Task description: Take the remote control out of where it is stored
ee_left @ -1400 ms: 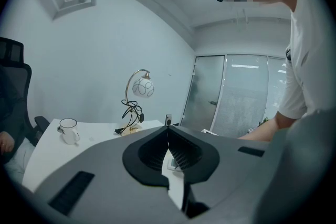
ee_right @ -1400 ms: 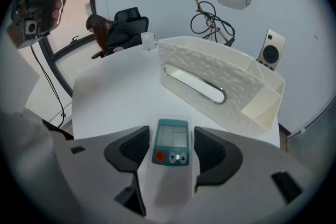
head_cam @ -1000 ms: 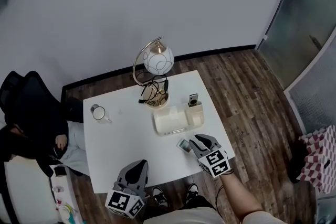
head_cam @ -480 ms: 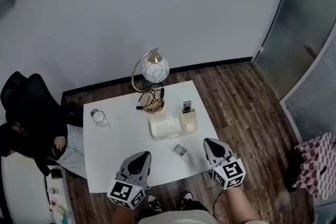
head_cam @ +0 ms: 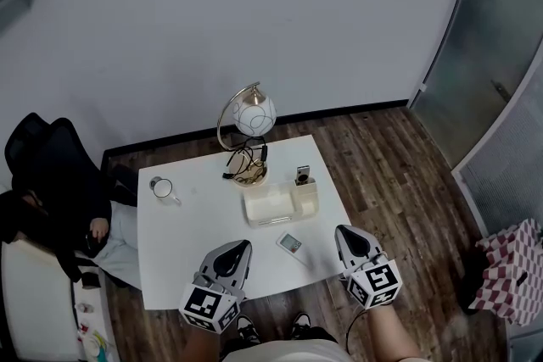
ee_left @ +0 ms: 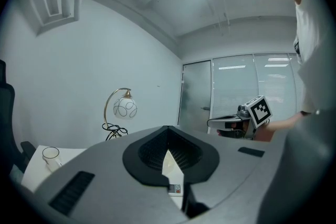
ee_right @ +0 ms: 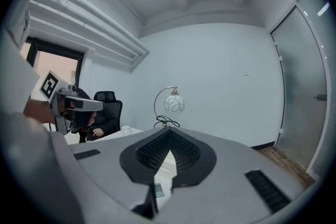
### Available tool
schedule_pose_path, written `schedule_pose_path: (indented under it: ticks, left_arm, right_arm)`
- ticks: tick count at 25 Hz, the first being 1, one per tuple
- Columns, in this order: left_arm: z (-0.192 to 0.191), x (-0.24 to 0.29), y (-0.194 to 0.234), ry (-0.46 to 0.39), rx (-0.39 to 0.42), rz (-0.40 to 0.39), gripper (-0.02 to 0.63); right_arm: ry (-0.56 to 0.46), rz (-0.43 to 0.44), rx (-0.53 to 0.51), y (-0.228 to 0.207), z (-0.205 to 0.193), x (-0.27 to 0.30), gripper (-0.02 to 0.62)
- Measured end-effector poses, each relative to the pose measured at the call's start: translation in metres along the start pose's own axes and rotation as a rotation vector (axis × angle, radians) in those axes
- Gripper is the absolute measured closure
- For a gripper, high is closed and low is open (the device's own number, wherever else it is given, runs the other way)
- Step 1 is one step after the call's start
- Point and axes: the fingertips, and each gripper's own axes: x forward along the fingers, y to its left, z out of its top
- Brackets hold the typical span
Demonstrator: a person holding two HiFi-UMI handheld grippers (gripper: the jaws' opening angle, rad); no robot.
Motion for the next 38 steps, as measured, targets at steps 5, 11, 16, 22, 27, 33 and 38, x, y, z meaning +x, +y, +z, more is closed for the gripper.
schedule_pose_path:
  ticks: [5, 11, 16, 22, 27, 33, 38]
  left_arm:
    - [0.008, -0.002, -0.002, -0.025, 0.004, -0.003, 0.6]
    - [0.006, 0.0, 0.002, -0.019, 0.004, 0.003, 0.6]
    - [0.005, 0.004, 0.006, -0.013, 0.004, 0.006, 0.598]
    - [0.005, 0.019, 0.008, -0.01, 0.003, -0.005, 0.6]
    - [0.0, 0.041, 0.012, -0.002, 0.007, -0.02, 0.6]
    - [-0.009, 0.062, 0.025, 0.005, -0.008, -0.02, 0.598]
    - [-0.019, 0.068, 0.038, 0.019, -0.023, -0.009, 0.6]
  right_arm:
    - [0.002, -0.002, -0.005, 0.002, 0.002, 0.0, 0.585]
    - [0.022, -0.006, -0.007, 0.0, -0.005, 0.002, 0.584]
    - [0.028, -0.012, -0.006, -0.004, -0.006, 0.007, 0.584]
    - [0.038, -0.044, -0.021, -0.019, -0.005, 0.026, 0.583]
    - [0.095, -0.062, -0.023, -0.039, -0.014, 0.07, 0.514]
    - [0.192, -0.104, 0.029, -0.064, -0.041, 0.144, 0.359]
    - [0.275, -0.136, 0.016, -0.071, -0.076, 0.199, 0.344]
